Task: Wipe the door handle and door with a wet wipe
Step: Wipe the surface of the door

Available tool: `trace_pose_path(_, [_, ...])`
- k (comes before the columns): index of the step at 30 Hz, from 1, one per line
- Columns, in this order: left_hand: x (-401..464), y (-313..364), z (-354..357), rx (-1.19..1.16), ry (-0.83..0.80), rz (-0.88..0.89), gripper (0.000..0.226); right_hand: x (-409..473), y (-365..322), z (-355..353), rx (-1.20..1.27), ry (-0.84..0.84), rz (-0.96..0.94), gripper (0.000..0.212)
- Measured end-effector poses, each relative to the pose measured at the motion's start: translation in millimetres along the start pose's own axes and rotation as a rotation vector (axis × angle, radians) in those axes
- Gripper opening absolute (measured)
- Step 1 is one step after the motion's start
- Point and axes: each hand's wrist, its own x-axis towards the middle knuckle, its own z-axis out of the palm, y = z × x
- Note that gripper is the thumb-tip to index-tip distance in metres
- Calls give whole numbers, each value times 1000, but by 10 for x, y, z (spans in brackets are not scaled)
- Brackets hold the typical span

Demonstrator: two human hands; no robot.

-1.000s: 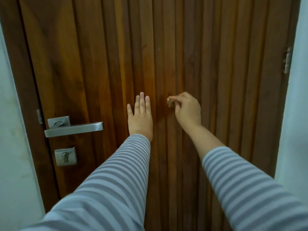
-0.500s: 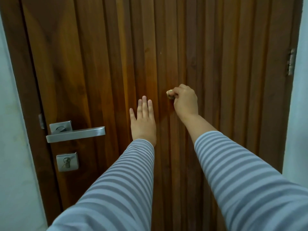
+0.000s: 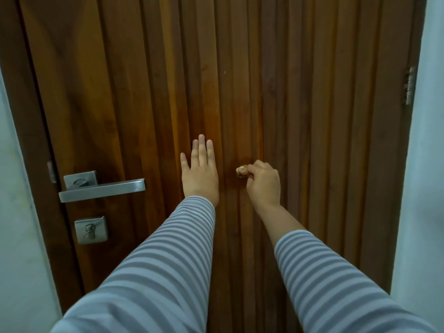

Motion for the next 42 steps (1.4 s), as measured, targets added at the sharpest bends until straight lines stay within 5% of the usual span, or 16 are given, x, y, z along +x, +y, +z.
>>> trace_pose_path(18, [-2, 38, 3, -16, 0, -13, 103, -801, 448, 286, -49, -109, 82, 28])
trace_pose_path(28, [-6, 20, 7, -5, -7, -13, 103, -962, 621, 3, -245, -494, 52, 22])
trace_pose_path(34, [-37, 54, -64, -47, -17, -28, 101, -984, 628, -374, -47, -490, 401, 25])
trace_pose_path(39, [-191, 109, -16, -92, 26, -29, 102, -961, 578, -623, 392, -259, 733, 27])
trace_pose_path(42, [-475, 293, 65, -241, 47, 80, 85, -1007, 555, -771, 455, -211, 801, 25])
